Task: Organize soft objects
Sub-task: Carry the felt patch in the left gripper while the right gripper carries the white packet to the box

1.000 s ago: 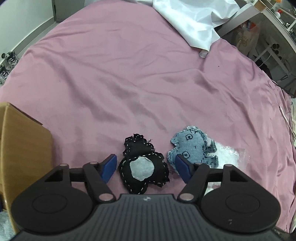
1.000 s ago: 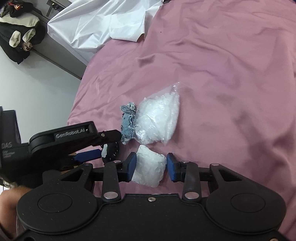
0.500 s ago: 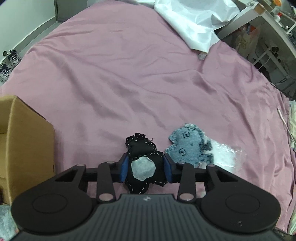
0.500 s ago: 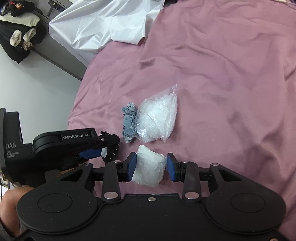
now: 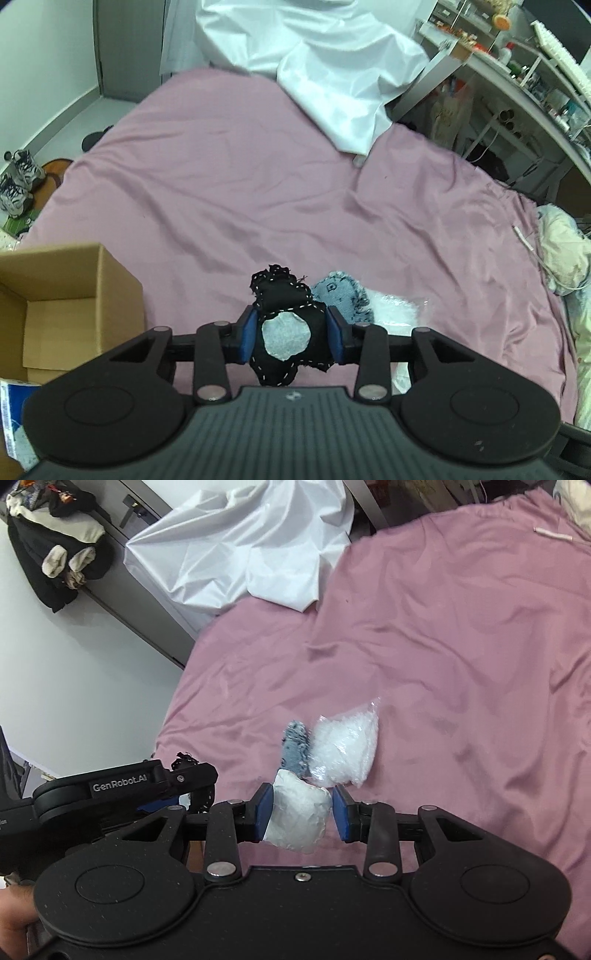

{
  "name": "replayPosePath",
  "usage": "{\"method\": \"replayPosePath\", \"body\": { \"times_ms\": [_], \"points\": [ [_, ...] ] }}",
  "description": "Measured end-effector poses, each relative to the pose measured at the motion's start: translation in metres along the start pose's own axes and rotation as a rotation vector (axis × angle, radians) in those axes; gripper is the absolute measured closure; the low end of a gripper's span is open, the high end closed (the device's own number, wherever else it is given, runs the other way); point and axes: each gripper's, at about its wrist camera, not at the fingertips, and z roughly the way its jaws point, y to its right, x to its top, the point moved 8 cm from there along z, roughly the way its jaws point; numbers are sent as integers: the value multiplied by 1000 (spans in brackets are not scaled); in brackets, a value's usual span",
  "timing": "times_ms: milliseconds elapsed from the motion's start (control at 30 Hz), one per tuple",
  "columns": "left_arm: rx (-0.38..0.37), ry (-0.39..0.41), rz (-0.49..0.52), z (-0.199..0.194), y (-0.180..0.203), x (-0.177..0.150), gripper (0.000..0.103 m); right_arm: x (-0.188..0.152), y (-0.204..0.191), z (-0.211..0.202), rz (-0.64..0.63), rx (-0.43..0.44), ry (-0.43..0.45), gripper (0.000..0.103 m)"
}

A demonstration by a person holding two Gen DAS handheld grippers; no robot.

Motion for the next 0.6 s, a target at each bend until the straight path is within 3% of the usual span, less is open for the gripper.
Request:
{"method": "replayPosePath", "body": {
  "times_ms": [600],
  "points": [
    [-16,112,-29,-64,-24,2,65,1,-52,-29,-110,13,103,70]
  ]
}}
